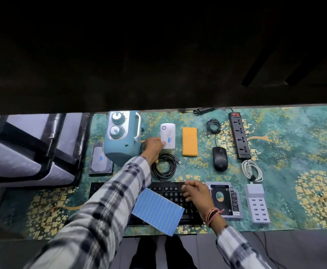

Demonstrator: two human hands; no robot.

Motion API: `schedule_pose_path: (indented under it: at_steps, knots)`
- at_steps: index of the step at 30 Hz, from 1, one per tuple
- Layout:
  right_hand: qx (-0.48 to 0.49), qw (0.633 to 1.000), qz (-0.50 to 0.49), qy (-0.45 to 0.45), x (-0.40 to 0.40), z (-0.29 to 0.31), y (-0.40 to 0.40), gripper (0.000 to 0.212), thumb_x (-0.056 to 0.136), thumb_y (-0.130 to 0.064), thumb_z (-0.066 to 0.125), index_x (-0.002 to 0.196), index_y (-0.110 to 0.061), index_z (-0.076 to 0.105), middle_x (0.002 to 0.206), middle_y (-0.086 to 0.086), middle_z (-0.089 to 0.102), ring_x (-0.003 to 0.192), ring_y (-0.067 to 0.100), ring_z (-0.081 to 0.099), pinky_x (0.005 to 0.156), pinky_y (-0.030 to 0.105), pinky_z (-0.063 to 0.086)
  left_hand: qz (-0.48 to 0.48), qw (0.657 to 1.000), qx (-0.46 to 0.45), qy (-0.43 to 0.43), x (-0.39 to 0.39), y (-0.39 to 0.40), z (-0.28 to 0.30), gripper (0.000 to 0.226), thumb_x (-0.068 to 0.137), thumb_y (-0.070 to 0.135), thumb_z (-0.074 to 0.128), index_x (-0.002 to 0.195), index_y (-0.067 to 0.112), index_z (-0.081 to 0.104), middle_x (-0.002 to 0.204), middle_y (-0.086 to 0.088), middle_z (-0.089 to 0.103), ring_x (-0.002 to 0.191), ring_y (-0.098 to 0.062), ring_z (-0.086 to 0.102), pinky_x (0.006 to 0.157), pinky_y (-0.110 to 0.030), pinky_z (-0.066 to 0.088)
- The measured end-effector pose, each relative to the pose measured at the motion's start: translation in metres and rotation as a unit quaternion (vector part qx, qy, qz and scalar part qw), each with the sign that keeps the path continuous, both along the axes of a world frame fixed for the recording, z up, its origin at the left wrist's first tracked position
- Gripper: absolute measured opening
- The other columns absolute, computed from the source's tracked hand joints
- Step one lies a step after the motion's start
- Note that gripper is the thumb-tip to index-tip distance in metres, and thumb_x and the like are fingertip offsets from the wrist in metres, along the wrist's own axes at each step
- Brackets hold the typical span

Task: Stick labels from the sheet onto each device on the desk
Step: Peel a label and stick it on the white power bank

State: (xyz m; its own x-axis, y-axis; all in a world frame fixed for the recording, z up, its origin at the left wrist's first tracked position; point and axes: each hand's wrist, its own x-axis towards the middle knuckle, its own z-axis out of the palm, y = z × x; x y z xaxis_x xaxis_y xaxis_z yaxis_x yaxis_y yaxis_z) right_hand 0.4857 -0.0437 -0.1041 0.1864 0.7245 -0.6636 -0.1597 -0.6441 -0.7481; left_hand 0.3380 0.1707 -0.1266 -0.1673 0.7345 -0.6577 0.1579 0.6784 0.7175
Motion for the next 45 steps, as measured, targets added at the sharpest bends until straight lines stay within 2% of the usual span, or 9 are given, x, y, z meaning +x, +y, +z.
schedule_pose_path:
  at_steps: [3, 6, 15, 23, 27, 34, 36, 39, 45]
  knots:
    - [-0.003, 1.000, 0.001, -0.012, 0.008, 0.002, -0.007, 0.014, 0.090, -0.005, 0.065, 0.104, -0.004, 0.065, 0.088, 0.011, 0.072, 0.065, 0.014, 0.061, 0.058, 0.025, 0.052, -0.006, 0.999, -0.010, 0.034, 0.004, 0.013, -0.017, 0.008, 0.087, 0.000, 0.074, 0.086, 0.008, 0.073, 0.098, -0.010, 0.075, 0.089, -0.027, 0.072, 0.077, -0.039, 0.063]
    - [-0.004, 1.000, -0.002, -0.027, 0.017, 0.003, -0.009, 0.013, 0.090, -0.007, 0.066, 0.103, -0.006, 0.066, 0.089, 0.012, 0.071, 0.067, 0.015, 0.062, 0.058, 0.026, 0.053, -0.040, 0.997, -0.015, 0.065, 0.005, 0.015, -0.015, 0.011, 0.092, 0.005, 0.069, 0.103, 0.003, 0.071, 0.097, -0.003, 0.068, 0.082, -0.018, 0.063, 0.050, -0.017, 0.050]
    - [-0.001, 0.999, -0.004, -0.047, 0.024, 0.003, -0.010, 0.012, 0.090, -0.007, 0.066, 0.102, -0.008, 0.066, 0.093, 0.018, 0.072, 0.065, 0.015, 0.062, 0.058, 0.028, 0.051, -0.005, 0.996, -0.009, 0.094, 0.010, 0.011, -0.018, 0.027, 0.089, 0.003, 0.071, 0.117, 0.004, 0.073, 0.109, -0.008, 0.074, 0.096, -0.025, 0.069, 0.080, -0.030, 0.056]
    - [0.013, 0.999, 0.005, -0.050, 0.016, 0.004, -0.004, 0.011, 0.089, -0.007, 0.065, 0.100, -0.008, 0.067, 0.087, 0.012, 0.072, 0.066, 0.016, 0.062, 0.060, 0.029, 0.053, -0.001, 0.989, 0.101, 0.111, 0.010, -0.039, 0.025, 0.047, 0.090, -0.004, 0.063, 0.135, 0.009, 0.062, 0.129, -0.006, 0.065, 0.089, -0.015, 0.060, 0.061, -0.019, 0.045]
    - [0.019, 0.998, 0.021, -0.048, 0.001, 0.007, 0.003, 0.010, 0.089, -0.007, 0.064, 0.098, -0.006, 0.067, 0.087, 0.017, 0.071, 0.065, 0.018, 0.062, 0.060, 0.031, 0.053, -0.021, 0.987, 0.119, 0.105, -0.003, -0.088, 0.030, 0.035, 0.087, 0.001, 0.069, 0.119, 0.016, 0.070, 0.119, 0.000, 0.071, 0.067, -0.005, 0.058, 0.053, -0.017, 0.045]
    - [0.029, 0.996, 0.065, -0.051, -0.025, 0.015, 0.008, 0.010, 0.089, -0.008, 0.063, 0.098, -0.005, 0.067, 0.087, 0.016, 0.070, 0.066, 0.020, 0.063, 0.059, 0.031, 0.056, 0.013, 0.977, 0.123, 0.171, -0.064, -0.164, 0.039, 0.028, 0.093, 0.008, 0.067, 0.120, 0.013, 0.069, 0.116, -0.003, 0.070, 0.075, -0.004, 0.062, 0.059, -0.017, 0.049]
    - [0.034, 0.995, 0.078, -0.058, -0.032, 0.017, 0.007, 0.010, 0.089, -0.010, 0.063, 0.098, -0.007, 0.067, 0.089, 0.015, 0.071, 0.068, 0.020, 0.064, 0.062, 0.032, 0.058, 0.029, 0.971, 0.113, 0.209, -0.085, -0.178, 0.037, 0.035, 0.093, 0.009, 0.068, 0.127, 0.008, 0.065, 0.127, -0.010, 0.064, 0.099, -0.020, 0.066, 0.077, -0.028, 0.054]
    - [0.038, 0.994, 0.086, -0.063, -0.042, 0.019, 0.003, 0.010, 0.091, -0.010, 0.061, 0.099, -0.007, 0.067, 0.086, 0.012, 0.070, 0.069, 0.019, 0.064, 0.063, 0.031, 0.057, 0.017, 0.964, 0.064, 0.259, -0.114, -0.196, 0.028, 0.053, 0.089, 0.018, 0.073, 0.138, 0.011, 0.056, 0.139, -0.014, 0.048, 0.128, -0.036, 0.044, 0.098, -0.046, 0.044]
    - [0.040, 0.992, 0.096, -0.070, -0.060, 0.019, -0.011, 0.010, 0.092, -0.010, 0.060, 0.098, -0.008, 0.067, 0.087, 0.016, 0.069, 0.069, 0.021, 0.063, 0.061, 0.031, 0.055, -0.116, 0.952, -0.006, 0.283, -0.154, -0.213, 0.011, 0.070, 0.087, 0.030, 0.075, 0.148, 0.024, 0.041, 0.147, -0.010, 0.035, 0.134, -0.035, 0.031, 0.107, -0.052, 0.031]
